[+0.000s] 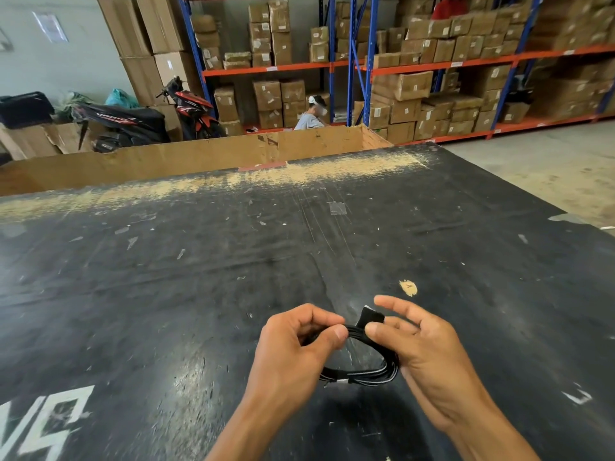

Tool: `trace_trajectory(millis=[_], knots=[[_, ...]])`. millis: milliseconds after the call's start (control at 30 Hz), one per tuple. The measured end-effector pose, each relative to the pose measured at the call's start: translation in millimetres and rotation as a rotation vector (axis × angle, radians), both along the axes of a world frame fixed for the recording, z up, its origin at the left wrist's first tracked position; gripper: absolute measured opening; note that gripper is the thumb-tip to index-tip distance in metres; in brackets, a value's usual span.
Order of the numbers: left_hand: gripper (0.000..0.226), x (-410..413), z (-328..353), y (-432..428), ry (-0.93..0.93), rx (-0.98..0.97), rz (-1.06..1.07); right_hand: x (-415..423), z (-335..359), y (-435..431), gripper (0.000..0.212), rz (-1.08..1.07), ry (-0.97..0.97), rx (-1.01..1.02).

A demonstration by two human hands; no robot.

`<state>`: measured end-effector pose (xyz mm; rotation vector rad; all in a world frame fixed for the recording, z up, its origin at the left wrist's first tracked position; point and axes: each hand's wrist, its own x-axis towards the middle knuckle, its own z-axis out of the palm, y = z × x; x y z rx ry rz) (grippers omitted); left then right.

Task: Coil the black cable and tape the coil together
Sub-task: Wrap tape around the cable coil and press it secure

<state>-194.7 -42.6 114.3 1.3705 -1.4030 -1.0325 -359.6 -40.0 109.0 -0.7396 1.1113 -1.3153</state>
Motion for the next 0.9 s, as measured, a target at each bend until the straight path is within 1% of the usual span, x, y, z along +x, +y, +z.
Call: trace_trajectory(millis=[33,100,200,267,367,500,600,700,767,900], knots=[[0.011,0.2,0.2,-0.3,-0.003,-0.004,-0.006,-2.2,0.1,-0.3,0.038,0.043,-0.014,0.0],[0.011,1.1,-0.5,-1.2,-0.013,-0.009,-0.013,-5.7,0.4,-0.8,0.036,0.115,0.006,-0.004],[0.01,1.9,-3.4,-1.4,-0.013,-0.006,-0.022,-7.8,0.1,0.2,0.019,0.165,0.102,-0.034],[0.01,0.4,-4.7,-0.5,0.011,-0.002,-0.022,-7.0,-0.7,0.6,0.011,0.146,0.187,-0.065],[0.009,-2.7,-6.3,2.1,0.11,0.013,-0.016,-4.4,-1.5,-1.0,0.014,0.064,0.237,-0.079],[0.014,-1.1,-9.0,7.1,0.22,0.02,-0.043,0.5,-2.8,-2.6,0.016,-0.009,0.21,-0.06],[0.017,0.1,-9.6,8.1,0.205,0.019,-0.037,4.0,-3.8,-1.5,0.02,0.006,0.219,-0.057],[0.016,2.8,-8.3,8.0,0.168,-0.002,-0.011,5.1,-1.7,-0.1,0.014,0.031,0.264,-0.075],[0.015,4.9,-7.9,9.3,0.163,-0.002,-0.011,5.9,0.1,-0.1,0.014,0.043,0.32,-0.101],[0.015,3.8,-7.4,16.5,0.233,0.022,-0.032,8.1,-0.8,-2.6,0.033,-0.006,0.437,-0.115]])
